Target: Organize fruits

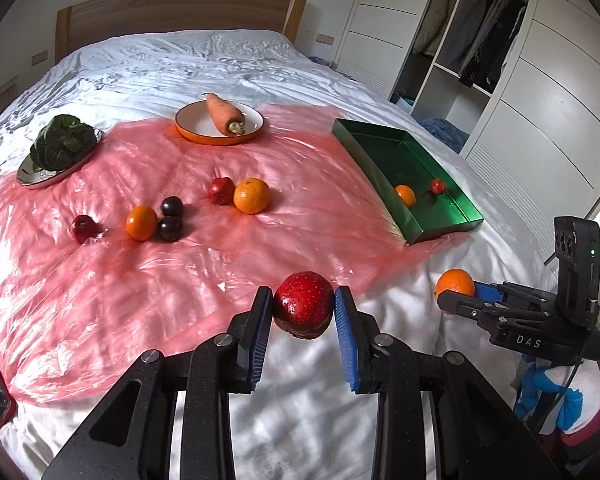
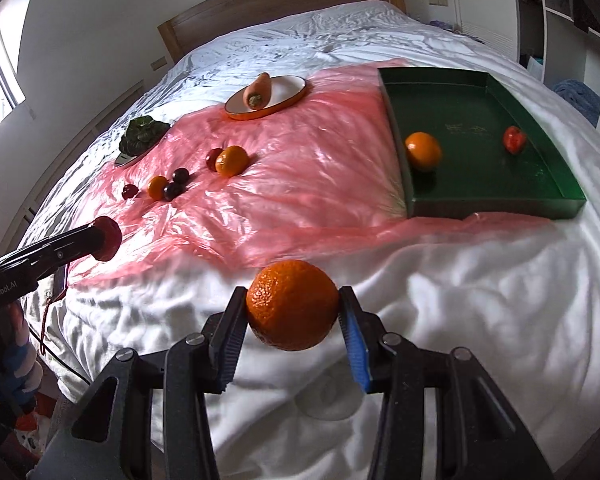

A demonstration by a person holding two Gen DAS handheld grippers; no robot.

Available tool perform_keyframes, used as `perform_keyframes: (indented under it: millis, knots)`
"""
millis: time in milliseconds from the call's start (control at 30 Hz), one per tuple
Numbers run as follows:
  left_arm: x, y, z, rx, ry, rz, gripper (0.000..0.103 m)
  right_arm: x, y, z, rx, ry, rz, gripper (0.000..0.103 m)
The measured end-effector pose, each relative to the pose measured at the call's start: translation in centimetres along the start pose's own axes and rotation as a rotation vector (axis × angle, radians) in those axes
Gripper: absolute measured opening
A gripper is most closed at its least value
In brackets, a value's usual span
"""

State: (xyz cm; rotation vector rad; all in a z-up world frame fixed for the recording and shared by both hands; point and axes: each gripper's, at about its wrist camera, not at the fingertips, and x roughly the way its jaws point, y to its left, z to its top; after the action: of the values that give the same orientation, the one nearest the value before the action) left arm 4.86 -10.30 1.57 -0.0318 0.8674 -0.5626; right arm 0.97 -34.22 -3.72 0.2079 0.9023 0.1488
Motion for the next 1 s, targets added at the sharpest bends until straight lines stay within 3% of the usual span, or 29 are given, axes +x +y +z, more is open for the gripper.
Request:
perform_keyframes:
  millis: [200, 367, 600, 867, 1000]
  knots:
    - [2.2, -3.6, 1.7, 0.058, 0.022, -0.044, 0.027, -1.7, -4.8, -0.4, 0.068, -0.032, -0.056, 0.103]
    - [4.5, -7.1, 4.0, 0.105, 0.030, -0.090, 0.027, -3.4, -9.7, 1.2, 0.107, -0.085, -0.124, 0.103]
    - [8.5, -11.2, 8.1, 0.163, 0.034, -0.132, 0.027, -3.8, -14.3, 4.8, 0.116, -0.138, -0.183, 0.103]
    - [14.6, -14.8, 14.3, 0.226, 0.027, -0.127, 0.027, -2.0, -17.8, 9.7, 0.105, -0.172, -0.214, 0.103]
    - [17.9, -15.4, 16.1, 0.249, 0.041, -0.114, 0.027, 0.6, -19.9, 14.3, 0.080, -0.178, -0.229, 0.103]
